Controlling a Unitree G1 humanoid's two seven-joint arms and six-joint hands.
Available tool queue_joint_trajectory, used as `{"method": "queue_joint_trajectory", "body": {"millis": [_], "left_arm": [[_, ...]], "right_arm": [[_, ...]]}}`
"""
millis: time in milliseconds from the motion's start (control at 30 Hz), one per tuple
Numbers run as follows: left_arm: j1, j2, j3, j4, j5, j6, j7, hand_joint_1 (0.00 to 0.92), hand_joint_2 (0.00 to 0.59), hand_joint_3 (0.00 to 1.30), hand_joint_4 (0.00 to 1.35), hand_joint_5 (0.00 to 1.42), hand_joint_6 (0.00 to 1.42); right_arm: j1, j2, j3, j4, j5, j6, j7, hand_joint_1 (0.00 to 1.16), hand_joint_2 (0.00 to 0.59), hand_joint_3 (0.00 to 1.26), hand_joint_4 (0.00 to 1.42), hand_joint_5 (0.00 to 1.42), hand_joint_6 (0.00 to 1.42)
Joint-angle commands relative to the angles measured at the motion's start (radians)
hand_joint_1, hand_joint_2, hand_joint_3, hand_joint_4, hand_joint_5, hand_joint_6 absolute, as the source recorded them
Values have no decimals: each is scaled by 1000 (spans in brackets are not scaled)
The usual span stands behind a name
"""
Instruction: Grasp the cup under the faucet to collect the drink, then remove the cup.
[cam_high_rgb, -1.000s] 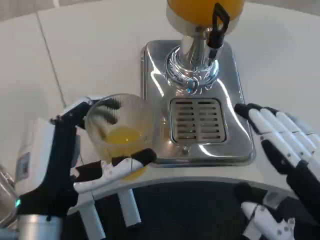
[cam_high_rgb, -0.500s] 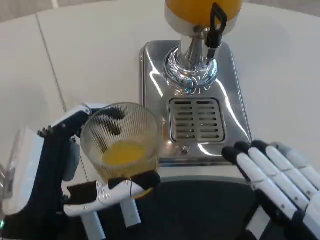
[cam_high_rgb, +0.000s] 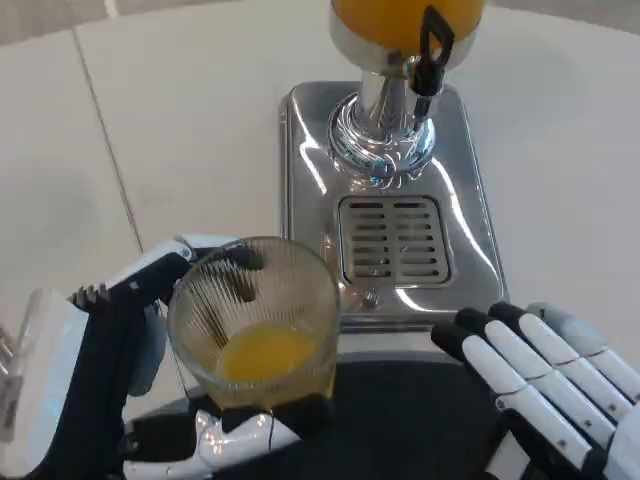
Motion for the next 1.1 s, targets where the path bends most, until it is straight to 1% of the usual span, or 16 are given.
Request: {"method": "queue_joint_trajectory", "body": {"millis": [33,133,267,567,700,867,1000,1100], "left_arm": [[25,3,-3,-24,-13,-65,-22,649,0,1136,1236,1424,1424],[27,-1,-8,-21,-13,-78,-37,650,0,1137,1236,1424,1424],[28,-6,-14,-15,-12,-86,-52,651,0,1137,1236,1424,1424],[11,-13,-17,4,-10,-81,-70,651,0,1138,1236,1424,1424],[5,-20,-26,4,-8,-78,-72,651,0,1138,1236,1424,1424],[-1,-28,-33,5,-6,-75,-76,651,0,1138,1236,1424,1424],[-16,-27,-29,7,28,-102,-63,652,0,1138,1236,1424,1424],[-22,-35,-36,5,34,-98,-63,652,0,1138,1236,1424,1424]], "right_arm": [[20,-4,-18,10,10,-35,-11,62,558,0,0,0,0],[18,2,-7,11,1,-46,-10,57,559,0,0,0,0],[8,13,21,4,-17,-41,-2,51,559,0,0,0,0],[19,52,40,-11,-25,-28,-6,43,570,0,0,0,0],[6,85,65,-28,-47,5,1,41,573,0,0,0,0],[-5,110,106,-50,-77,49,7,38,575,0,0,0,0],[-9,112,129,-56,-95,73,7,37,575,0,0,0,0],[-15,108,141,-56,-104,92,8,36,576,0,0,0,0]]}}
